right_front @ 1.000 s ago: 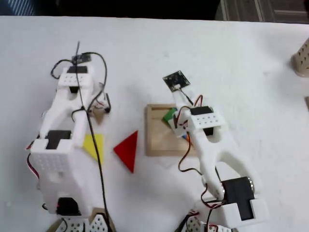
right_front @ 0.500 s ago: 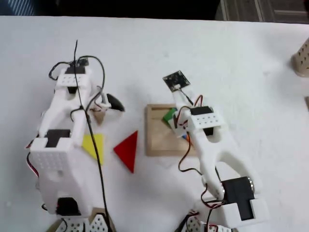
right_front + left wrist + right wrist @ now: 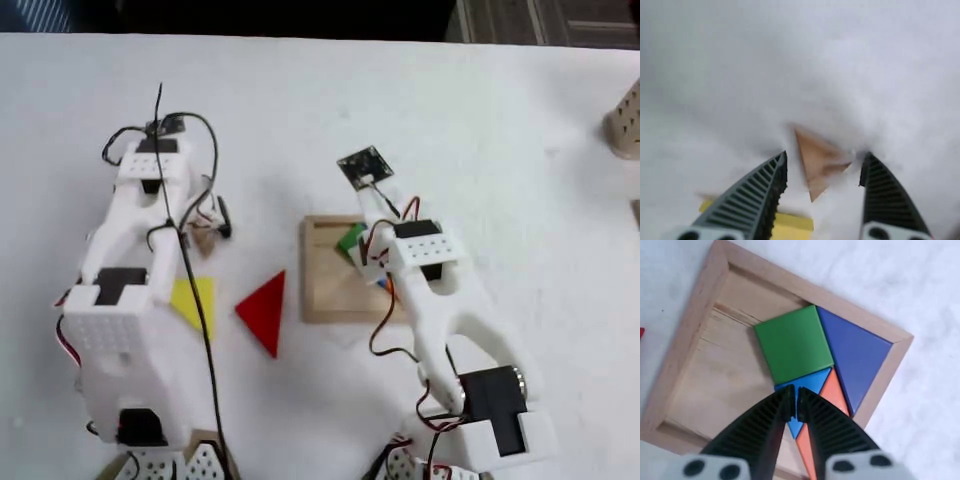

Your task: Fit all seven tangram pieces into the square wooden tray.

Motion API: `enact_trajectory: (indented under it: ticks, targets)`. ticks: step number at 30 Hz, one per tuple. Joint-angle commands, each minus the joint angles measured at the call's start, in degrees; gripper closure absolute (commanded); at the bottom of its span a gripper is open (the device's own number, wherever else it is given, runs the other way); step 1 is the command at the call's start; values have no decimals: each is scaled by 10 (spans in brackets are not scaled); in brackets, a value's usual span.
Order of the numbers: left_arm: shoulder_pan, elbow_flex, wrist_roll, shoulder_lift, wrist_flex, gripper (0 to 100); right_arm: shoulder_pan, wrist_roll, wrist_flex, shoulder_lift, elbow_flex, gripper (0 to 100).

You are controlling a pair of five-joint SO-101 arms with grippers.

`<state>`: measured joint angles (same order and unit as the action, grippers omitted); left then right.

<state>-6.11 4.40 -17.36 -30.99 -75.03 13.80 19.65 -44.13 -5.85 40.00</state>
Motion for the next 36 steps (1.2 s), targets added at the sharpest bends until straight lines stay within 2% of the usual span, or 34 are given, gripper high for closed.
enact_trajectory:
  ticks: [1,4,8,11,36]
  targets:
    - [36,-2,0,7,12,745,3,6,-5,-22,-2,981]
    - [41,-5,-2,7,12,764,3,6,-6,-22,-2,981]
    - [29,-11,-54,7,45,843,3,8,-6,-22,-2,981]
    - [25,-10,-55,7,59,871,3,9,-6,-22,-2,981]
    - [31,-5,-54,33,56,877,3,9,-6,-22,-2,981]
